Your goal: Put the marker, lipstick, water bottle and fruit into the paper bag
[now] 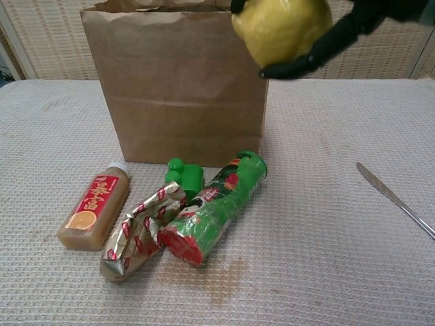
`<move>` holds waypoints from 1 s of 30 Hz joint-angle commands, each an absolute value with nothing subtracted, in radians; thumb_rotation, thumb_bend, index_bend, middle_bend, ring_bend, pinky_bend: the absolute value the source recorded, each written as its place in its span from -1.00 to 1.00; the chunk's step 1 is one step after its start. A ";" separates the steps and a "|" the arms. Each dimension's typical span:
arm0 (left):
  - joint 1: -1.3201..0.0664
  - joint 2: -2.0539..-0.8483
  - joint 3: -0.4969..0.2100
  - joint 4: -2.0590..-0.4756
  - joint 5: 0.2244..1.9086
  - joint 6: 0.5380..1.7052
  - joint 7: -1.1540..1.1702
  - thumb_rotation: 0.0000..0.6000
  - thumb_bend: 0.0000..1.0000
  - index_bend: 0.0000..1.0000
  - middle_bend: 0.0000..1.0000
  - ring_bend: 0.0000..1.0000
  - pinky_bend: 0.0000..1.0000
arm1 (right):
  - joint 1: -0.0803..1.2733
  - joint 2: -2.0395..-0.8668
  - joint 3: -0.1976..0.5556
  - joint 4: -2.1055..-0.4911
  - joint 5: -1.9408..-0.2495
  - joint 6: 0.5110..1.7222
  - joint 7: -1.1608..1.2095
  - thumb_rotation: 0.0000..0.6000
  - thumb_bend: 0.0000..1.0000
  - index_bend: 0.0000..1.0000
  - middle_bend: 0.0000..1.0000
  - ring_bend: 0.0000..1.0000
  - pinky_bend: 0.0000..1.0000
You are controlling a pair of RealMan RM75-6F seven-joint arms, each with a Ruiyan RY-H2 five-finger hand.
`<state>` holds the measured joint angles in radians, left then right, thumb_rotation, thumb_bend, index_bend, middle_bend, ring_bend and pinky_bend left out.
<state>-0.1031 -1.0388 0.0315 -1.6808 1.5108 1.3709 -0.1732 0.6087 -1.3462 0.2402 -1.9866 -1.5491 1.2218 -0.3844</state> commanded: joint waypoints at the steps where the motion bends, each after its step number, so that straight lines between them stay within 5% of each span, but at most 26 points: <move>1: -0.103 -1.039 0.031 -1.681 1.510 1.370 -0.174 1.00 -0.26 -1.00 -1.00 -1.00 -0.91 | 0.680 -1.363 0.410 -1.943 -1.416 1.263 -0.425 1.00 -0.30 0.49 0.13 0.11 0.34; 8: -0.105 -1.037 0.031 -1.684 1.509 1.367 -0.183 1.00 -0.26 -1.00 -1.00 -1.00 -0.91 | 0.834 -1.472 0.537 -1.720 -1.203 1.217 -0.531 1.00 -0.30 0.48 0.13 0.11 0.33; 20: -0.108 -1.031 0.032 -1.682 1.512 1.361 -0.204 1.00 -0.27 -1.00 -1.00 -1.00 -0.91 | 1.067 -1.746 0.550 -1.333 -1.067 1.197 -0.636 1.00 -0.30 0.32 0.13 0.01 0.20; 23: -0.108 -1.030 0.031 -1.682 1.509 1.361 -0.209 1.00 -0.27 -1.00 -1.00 -1.00 -0.91 | 1.102 -1.803 0.563 -1.280 -1.000 1.194 -0.679 1.00 -0.49 -0.05 -0.01 -0.26 -0.01; 27: -0.108 -1.029 0.031 -1.678 1.510 1.361 -0.216 1.00 -0.26 -1.00 -1.00 -1.00 -0.91 | 1.120 -1.827 0.571 -1.291 -0.941 1.207 -0.726 1.00 -0.90 -0.94 -0.59 -0.81 -0.43; 30: -0.108 -1.029 0.031 -1.678 1.511 1.360 -0.219 1.00 -0.26 -1.00 -1.00 -1.00 -0.91 | 1.113 -1.817 0.572 -1.319 -0.947 1.228 -0.709 1.00 -0.92 -1.00 -0.75 -0.91 -0.53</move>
